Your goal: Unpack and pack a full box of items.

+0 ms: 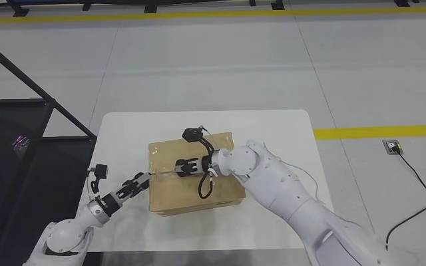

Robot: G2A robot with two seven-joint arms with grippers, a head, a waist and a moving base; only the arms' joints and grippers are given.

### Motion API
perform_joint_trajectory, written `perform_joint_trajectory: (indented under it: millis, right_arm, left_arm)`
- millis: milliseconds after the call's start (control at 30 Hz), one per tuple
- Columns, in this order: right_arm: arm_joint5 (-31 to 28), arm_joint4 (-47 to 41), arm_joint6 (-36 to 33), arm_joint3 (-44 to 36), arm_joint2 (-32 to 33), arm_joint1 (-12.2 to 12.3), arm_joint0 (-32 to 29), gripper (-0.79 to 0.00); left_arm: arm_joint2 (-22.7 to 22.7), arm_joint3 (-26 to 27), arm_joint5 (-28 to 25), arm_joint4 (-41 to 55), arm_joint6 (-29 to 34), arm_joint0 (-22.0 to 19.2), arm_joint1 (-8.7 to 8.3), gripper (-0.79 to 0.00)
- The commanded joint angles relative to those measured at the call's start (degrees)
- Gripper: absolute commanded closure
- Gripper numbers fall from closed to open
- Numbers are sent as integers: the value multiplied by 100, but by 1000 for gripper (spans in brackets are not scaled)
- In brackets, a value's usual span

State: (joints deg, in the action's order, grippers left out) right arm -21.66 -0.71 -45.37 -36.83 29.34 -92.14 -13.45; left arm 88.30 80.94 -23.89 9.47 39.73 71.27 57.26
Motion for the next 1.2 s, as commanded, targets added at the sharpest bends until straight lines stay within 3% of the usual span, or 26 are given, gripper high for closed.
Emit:
perform_joint_trajectory:
  millis: [0, 533, 1167]
  right_arm:
    - [-53, -28, -9, 110, -41, -95, 45, 0]
    - [-300, -42, 243, 1210, -338, -989, 439, 0]
    - [-351, 55, 460, 2142, -371, -1781, 655, 0]
  left_arm:
    - [91, -108, -19, 140, -12, 25, -8, -357]
    - [914, -1037, -511, 799, 170, 373, -114, -354]
    - [1140, -1534, -748, 1214, 571, 397, -159, -354]
